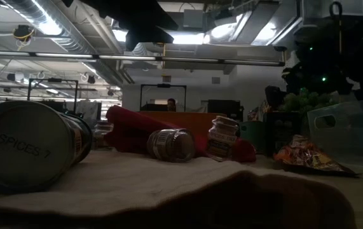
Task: Sort spices by type
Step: Put the brown seasoning pack into the green bin
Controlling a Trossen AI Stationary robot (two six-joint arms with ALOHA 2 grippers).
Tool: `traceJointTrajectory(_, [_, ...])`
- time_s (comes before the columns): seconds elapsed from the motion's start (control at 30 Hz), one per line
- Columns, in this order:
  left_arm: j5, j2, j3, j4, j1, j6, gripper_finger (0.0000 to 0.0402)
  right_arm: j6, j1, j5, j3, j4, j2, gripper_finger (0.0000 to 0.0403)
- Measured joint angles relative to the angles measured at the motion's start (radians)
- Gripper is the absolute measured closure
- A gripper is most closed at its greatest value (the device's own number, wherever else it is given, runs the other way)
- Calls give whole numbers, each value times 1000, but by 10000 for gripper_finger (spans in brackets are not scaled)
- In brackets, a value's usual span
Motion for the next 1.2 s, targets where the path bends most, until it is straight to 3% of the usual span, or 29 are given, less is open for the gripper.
traceJointTrajectory(0.2, [0, 0, 0, 0, 0, 0, 233, -1, 0, 0, 0, 31, 81, 400])
traceJointTrajectory(0.43, [0, 0, 0, 0, 0, 0, 233, -5, 0, 0, 0, 41, 91, 396])
traceJointTrajectory(1.2, [0, 0, 0, 0, 0, -7, 233, 0, 0, 0, 1, 37, 72, 268])
